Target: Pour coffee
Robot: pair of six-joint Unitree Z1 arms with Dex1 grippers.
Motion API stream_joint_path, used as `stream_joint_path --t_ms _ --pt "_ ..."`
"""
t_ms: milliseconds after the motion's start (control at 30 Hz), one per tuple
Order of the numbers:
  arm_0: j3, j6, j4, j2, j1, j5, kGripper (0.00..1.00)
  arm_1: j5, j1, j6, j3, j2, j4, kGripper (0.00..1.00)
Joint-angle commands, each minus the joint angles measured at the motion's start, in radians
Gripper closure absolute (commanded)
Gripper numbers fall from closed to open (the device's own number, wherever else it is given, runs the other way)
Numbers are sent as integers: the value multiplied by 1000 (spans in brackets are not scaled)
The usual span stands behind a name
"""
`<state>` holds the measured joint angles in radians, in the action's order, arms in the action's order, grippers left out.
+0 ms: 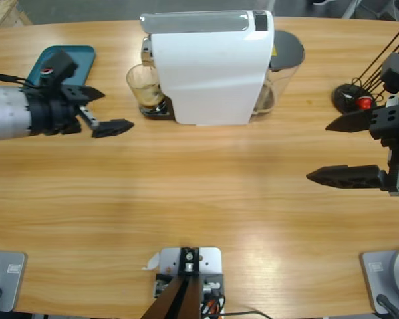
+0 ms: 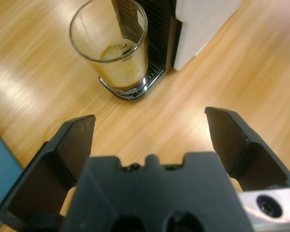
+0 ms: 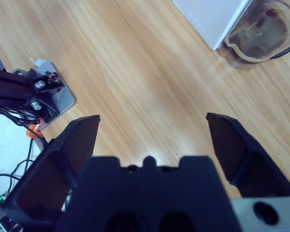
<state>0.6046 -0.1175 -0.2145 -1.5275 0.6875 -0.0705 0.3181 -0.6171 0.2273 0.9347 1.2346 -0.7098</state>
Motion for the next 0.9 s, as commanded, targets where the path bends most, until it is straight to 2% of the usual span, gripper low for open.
stream_joint_path --t_ms 33,133,300,533,900 --pt "-39 44 -170 -156 -19 58 9 -10 -10 -13 -28 -4 1 0" --pt "-43 45 -213 -177 -38 111 9 -10 -12 -13 -28 -9 1 0" --pt "-43 44 -299 -219 -65 113 9 -10 -12 -13 -28 -9 1 0" --pt "-60 38 -417 -278 -66 40 9 -10 -13 -14 -28 -1 3 0" --pt "-77 8 -482 -341 -66 14 7 -10 -13 -14 -27 9 3 0"
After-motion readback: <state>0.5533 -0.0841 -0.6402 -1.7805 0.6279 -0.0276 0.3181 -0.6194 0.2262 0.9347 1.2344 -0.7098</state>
